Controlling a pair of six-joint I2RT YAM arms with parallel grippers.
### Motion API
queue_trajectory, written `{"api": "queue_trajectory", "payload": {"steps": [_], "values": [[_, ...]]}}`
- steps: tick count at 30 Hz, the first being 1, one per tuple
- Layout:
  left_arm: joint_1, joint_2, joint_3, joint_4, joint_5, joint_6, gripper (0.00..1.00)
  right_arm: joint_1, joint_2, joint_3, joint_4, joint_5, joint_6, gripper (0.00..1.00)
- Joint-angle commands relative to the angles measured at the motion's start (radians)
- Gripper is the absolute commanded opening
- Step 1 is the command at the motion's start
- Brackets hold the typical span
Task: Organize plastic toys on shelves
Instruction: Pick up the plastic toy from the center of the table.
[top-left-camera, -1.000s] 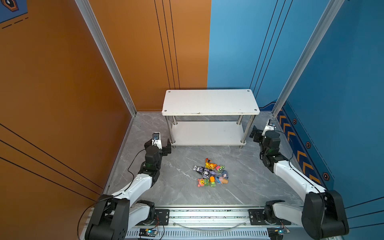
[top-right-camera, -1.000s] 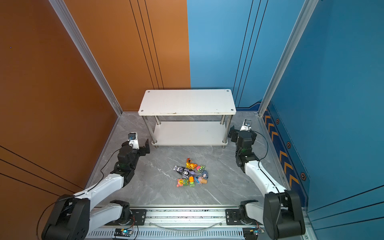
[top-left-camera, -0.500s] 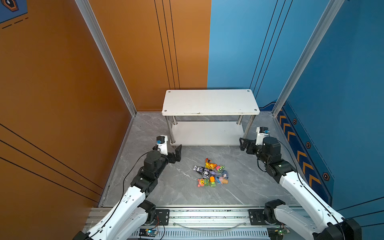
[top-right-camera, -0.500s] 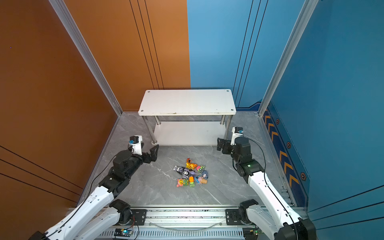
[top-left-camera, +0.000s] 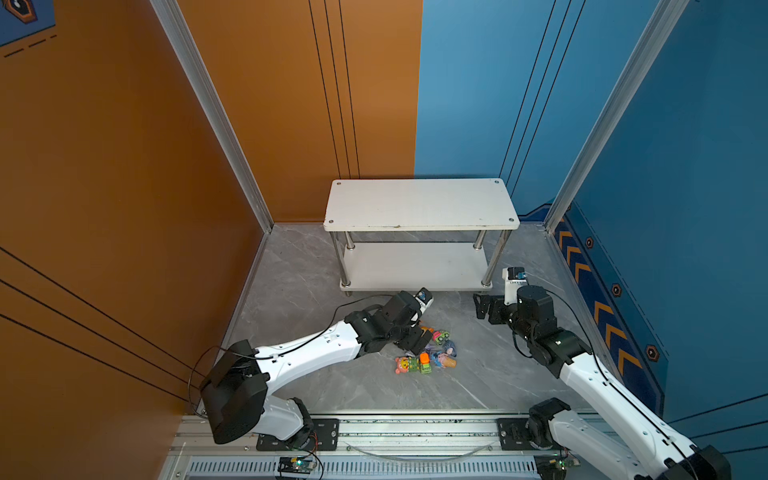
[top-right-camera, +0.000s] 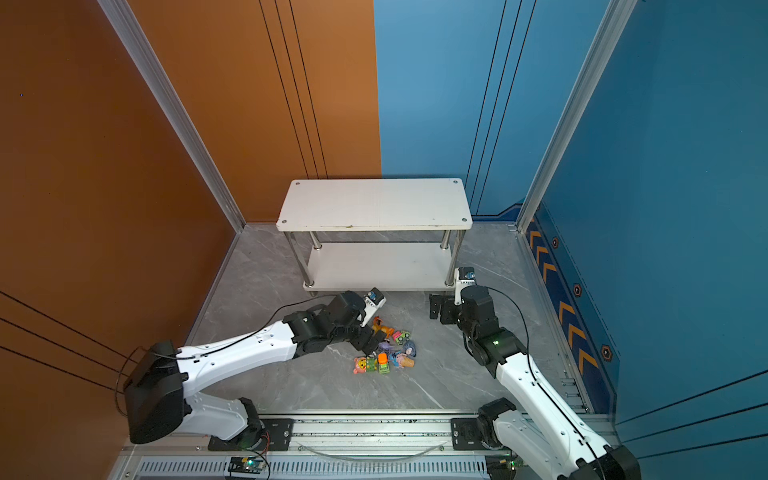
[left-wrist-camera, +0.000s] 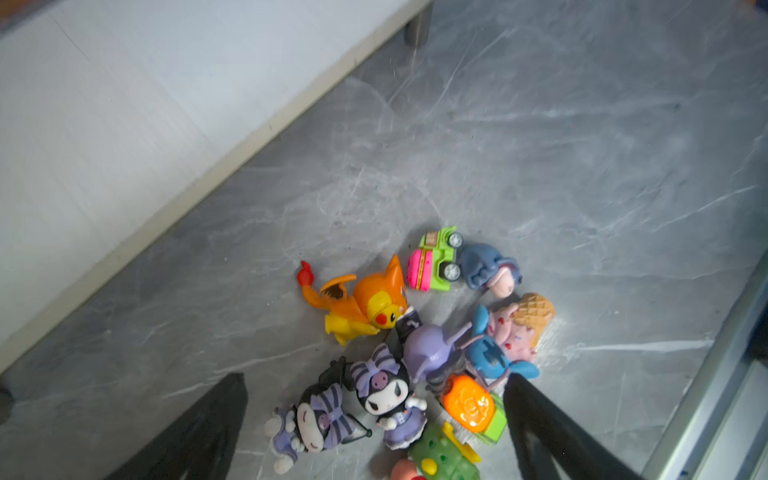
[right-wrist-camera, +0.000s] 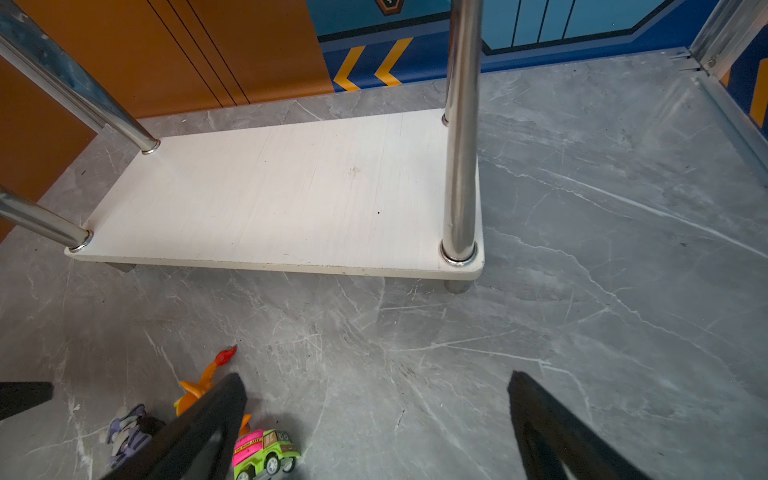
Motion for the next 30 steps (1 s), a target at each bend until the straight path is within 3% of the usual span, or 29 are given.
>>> {"api": "queue_trajectory", "payload": {"steps": [1,4,8,16,22,30], "values": [[0.051,0.049,0.050,-0.062,0.083,0.080,0.89,-0.005,-0.009,-0.019,0.000,0.015,-0.014,1.00],[0.091,0.083,0.073,-0.078,0.089,0.115,0.87,-0.005,-0.010,-0.025,0.003,0.009,-0.020,1.00],[0.146,0.110,0.136,-0.061,0.180,0.134,0.77,-0.008,-0.015,-0.045,0.021,0.015,-0.027,1.00],[0.157,0.213,0.221,-0.092,0.235,0.156,0.65,-0.018,-0.008,-0.066,0.035,0.017,-0.029,1.00],[0.157,0.234,0.232,-0.120,0.272,0.192,0.64,-0.023,0.001,-0.064,0.034,0.006,-0.029,1.00],[0.179,0.095,0.135,-0.166,0.251,0.201,0.68,-0.021,0.041,-0.053,0.019,-0.015,-0.030,1.00]]}}
